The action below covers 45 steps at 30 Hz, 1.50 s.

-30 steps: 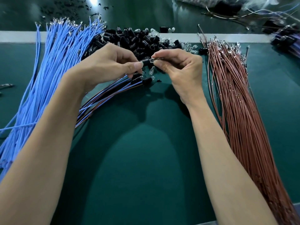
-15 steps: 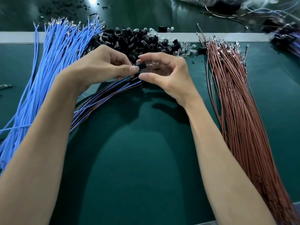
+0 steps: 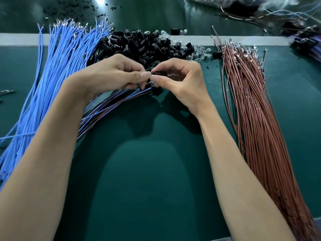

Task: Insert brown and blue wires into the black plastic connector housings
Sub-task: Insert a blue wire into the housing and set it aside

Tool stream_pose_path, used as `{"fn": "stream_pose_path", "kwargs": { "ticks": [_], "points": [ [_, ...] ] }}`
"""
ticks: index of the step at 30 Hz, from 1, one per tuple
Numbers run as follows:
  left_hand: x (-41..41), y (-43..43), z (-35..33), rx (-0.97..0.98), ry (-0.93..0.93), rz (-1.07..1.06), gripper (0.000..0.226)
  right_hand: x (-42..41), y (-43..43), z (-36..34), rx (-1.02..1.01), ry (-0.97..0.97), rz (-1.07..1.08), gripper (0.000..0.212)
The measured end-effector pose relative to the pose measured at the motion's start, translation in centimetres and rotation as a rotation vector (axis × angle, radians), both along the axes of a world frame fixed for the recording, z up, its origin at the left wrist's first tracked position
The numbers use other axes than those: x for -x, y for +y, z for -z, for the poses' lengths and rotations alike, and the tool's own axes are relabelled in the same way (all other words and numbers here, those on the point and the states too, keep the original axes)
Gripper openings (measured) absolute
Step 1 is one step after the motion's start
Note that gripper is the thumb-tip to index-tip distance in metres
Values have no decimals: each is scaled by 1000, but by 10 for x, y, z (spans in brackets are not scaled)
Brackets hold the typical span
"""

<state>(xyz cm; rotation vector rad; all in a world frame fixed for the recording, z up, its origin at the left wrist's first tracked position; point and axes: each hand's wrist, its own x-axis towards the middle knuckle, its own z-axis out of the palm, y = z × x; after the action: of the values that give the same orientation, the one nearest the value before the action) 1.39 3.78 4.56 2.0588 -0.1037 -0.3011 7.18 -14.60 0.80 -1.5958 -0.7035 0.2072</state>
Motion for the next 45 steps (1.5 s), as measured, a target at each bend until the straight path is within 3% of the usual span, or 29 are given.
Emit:
{"fn": "stream_pose_path", "kwargs": {
  "ticks": [5, 10, 20, 41, 45],
  "points": [
    [-1, -3, 1, 14, -65, -52, 28, -1, 1, -1, -56, 85, -36, 18],
    [-2, -4, 2, -2, -95, -117, 21, -3, 2, -1, -102, 201, -43, 9],
    [1, -4, -1, -127, -154, -115, 24, -5, 1, 1, -50, 141, -13, 16],
    [-6, -13, 3, -78, -218, -211, 19, -9, 3, 5, -143, 101, 163, 13],
    [-6, -6, 3, -3, -166, -250, 21, -8, 0, 1, -68, 21, 143, 23]
  ]
}}
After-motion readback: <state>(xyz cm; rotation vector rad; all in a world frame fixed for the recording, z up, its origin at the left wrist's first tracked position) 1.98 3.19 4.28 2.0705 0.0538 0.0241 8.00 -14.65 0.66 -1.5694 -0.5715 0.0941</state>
